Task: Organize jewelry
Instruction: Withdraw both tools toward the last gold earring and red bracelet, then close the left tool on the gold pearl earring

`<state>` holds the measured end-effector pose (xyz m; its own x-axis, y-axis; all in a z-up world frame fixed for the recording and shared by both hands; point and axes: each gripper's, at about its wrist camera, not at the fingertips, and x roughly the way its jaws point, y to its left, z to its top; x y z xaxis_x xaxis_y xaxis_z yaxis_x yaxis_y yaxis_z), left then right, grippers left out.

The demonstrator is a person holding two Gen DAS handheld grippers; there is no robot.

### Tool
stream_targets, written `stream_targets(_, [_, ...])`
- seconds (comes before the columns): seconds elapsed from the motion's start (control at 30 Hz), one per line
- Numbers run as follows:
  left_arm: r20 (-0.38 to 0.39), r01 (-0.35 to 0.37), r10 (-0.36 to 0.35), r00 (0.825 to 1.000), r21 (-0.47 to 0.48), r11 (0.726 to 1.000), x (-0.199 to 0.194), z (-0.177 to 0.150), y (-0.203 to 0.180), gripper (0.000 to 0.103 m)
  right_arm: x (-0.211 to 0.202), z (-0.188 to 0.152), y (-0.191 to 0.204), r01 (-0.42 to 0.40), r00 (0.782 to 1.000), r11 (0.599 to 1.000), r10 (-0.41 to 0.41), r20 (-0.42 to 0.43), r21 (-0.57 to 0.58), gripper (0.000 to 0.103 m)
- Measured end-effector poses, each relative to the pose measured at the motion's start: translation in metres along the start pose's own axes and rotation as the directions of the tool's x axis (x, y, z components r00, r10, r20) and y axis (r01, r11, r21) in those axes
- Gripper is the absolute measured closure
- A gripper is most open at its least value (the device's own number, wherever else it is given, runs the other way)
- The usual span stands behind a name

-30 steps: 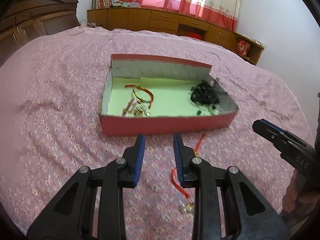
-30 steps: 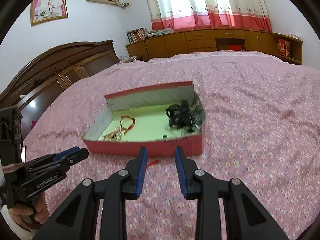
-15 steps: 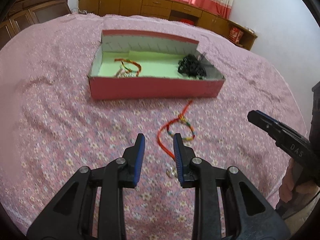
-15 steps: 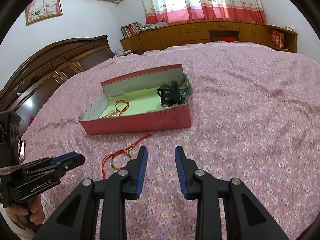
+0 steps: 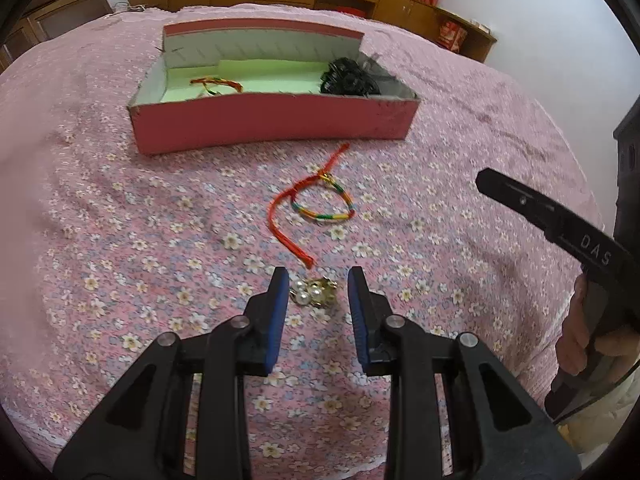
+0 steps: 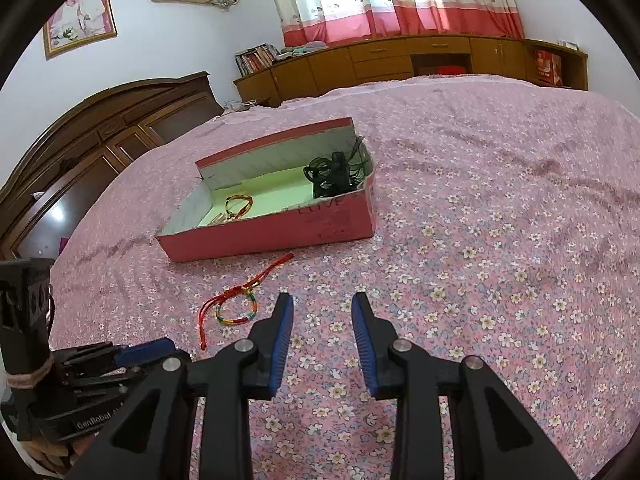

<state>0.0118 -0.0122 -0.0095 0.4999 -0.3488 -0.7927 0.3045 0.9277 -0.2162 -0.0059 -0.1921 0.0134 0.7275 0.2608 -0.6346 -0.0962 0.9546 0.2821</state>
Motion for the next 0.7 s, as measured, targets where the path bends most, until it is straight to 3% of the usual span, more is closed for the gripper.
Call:
stream_targets(0.5, [-0.035, -0.043, 0.044, 0.998, 0.029, 0.999, 0.026, -0.007, -0.010, 0.080, 0.004, -0.003, -0.006, -0.009, 1.000, 1.000, 0.009, -0.009, 0.020, 0.070])
stream_targets(0.7, [-0.022, -0.044, 0.045, 0.999, 0.030, 0.999, 0.028, -0.007, -0.012, 0.086, 0.007, -0.004, -0.005, -0.011, 1.000, 1.000, 0.011, -0.015, 0.020, 0.070])
